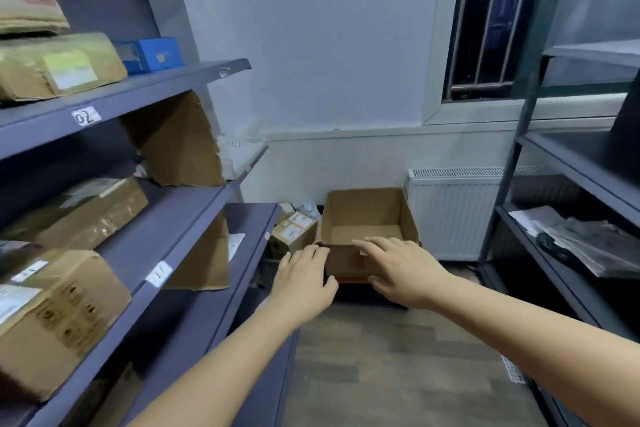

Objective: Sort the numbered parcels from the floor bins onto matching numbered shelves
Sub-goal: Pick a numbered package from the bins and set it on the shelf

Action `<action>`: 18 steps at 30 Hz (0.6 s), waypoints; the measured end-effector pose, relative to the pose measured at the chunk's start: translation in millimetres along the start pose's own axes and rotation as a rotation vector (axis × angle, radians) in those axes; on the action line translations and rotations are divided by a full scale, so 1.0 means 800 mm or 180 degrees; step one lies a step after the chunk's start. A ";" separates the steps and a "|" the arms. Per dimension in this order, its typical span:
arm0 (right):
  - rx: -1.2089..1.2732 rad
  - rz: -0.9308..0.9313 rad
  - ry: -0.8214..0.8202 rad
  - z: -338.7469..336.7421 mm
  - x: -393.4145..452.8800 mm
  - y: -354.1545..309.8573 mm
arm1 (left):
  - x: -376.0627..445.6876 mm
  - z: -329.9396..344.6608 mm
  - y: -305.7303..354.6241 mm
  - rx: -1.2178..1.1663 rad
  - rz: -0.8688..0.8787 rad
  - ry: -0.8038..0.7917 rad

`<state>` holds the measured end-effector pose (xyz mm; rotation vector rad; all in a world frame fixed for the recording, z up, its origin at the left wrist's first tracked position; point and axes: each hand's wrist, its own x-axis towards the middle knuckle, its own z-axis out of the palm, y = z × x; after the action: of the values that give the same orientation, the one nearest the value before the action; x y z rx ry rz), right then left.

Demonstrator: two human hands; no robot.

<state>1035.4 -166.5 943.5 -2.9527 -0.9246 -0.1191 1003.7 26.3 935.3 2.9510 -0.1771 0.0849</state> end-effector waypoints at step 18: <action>0.0285 -0.0205 -0.0606 0.131 0.357 0.226 | 0.384 0.097 -0.094 -0.0072 -0.0466 -0.0406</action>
<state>1378.9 -145.8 860.2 -2.8902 -1.0177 0.1995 1321.3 50.7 866.1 2.9366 0.0208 -0.1248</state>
